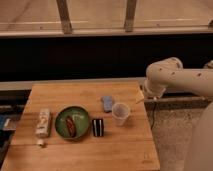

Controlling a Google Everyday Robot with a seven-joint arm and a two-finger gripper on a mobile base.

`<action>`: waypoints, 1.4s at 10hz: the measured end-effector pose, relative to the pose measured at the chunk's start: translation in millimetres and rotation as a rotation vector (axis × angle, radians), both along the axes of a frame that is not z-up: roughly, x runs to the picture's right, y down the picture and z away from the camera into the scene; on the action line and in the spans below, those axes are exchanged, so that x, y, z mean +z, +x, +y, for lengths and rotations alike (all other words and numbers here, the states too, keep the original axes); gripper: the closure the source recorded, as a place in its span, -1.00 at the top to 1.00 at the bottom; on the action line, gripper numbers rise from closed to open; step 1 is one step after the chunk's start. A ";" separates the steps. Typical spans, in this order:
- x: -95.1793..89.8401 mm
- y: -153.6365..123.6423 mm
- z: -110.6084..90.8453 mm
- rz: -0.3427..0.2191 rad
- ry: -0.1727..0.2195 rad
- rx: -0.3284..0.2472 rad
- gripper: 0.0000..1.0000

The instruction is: Knock the eraser over

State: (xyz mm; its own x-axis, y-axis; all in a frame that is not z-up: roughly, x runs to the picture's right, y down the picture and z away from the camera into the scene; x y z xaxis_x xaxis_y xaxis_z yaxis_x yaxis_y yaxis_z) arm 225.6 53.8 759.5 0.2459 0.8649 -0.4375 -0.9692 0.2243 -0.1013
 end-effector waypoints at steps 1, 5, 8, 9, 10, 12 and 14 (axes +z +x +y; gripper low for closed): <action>0.0 0.0 0.0 0.000 0.000 0.000 0.47; -1.2 -0.7 0.1 -0.001 0.003 -0.010 0.47; -3.8 -4.0 1.9 -0.007 0.006 -0.023 0.47; -4.4 -6.0 2.7 -0.013 0.005 -0.030 0.47; -4.6 -8.3 3.7 -0.019 0.003 -0.038 0.47; -4.3 -16.8 5.0 -0.047 -0.012 -0.045 0.47; -5.8 -32.8 9.8 -0.079 -0.043 -0.058 0.47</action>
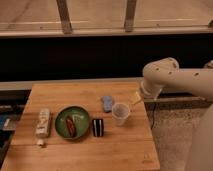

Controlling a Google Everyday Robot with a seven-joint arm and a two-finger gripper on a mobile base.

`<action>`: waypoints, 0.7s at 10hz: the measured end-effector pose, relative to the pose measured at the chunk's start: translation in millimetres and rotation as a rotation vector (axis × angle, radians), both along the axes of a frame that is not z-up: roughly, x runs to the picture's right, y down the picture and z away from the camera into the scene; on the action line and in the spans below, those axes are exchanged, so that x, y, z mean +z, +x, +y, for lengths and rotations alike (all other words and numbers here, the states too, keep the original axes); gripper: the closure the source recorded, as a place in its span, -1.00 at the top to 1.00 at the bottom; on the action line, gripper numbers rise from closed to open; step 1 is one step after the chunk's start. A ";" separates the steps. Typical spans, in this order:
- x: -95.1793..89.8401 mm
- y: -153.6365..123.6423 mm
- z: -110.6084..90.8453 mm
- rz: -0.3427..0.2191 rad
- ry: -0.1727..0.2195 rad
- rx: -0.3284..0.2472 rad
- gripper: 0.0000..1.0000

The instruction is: Knock the eraser over

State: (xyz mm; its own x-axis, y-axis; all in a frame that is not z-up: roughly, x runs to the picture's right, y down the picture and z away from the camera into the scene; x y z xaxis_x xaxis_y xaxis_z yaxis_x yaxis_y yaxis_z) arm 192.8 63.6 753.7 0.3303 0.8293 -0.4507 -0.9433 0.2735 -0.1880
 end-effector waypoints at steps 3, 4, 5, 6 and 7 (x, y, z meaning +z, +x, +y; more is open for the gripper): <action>-7.7 -36.6 17.1 -0.051 -0.038 -0.061 0.47; -14.4 -51.8 27.1 -0.070 -0.051 -0.084 0.47; -17.9 -60.9 32.2 -0.080 -0.056 -0.098 0.47; -24.4 -71.5 38.7 -0.093 -0.058 -0.124 0.47; -30.8 -80.6 44.5 -0.103 -0.057 -0.138 0.47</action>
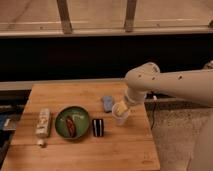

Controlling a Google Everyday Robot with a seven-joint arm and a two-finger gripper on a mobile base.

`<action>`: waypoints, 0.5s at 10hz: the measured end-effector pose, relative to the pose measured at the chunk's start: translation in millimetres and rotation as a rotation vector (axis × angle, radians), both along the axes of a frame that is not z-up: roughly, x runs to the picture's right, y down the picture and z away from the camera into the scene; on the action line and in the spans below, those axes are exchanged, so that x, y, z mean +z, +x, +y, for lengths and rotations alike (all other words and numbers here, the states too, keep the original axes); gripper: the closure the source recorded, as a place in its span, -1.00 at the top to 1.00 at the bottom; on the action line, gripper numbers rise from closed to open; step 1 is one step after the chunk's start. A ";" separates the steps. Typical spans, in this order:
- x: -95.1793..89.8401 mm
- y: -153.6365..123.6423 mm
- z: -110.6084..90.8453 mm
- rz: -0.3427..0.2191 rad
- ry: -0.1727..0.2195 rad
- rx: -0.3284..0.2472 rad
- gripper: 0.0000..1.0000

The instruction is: Knock the eraser over

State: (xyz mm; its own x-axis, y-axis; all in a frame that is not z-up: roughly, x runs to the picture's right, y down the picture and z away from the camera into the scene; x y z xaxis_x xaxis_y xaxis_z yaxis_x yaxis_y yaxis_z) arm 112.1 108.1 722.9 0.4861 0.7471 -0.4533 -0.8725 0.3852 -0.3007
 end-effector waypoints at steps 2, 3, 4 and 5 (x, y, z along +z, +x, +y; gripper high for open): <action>-11.9 -13.4 13.3 -0.011 0.003 -0.033 0.47; -16.7 -21.0 18.3 -0.018 0.006 -0.051 0.47; -17.9 -23.2 19.7 -0.021 0.007 -0.058 0.47; -17.7 -22.8 19.7 -0.021 0.008 -0.059 0.47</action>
State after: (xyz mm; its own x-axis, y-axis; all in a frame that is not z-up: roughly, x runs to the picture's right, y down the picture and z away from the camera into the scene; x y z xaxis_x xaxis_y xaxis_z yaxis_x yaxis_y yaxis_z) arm 89.3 127.8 705.2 0.5384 0.7204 -0.4371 -0.8419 0.4380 -0.3152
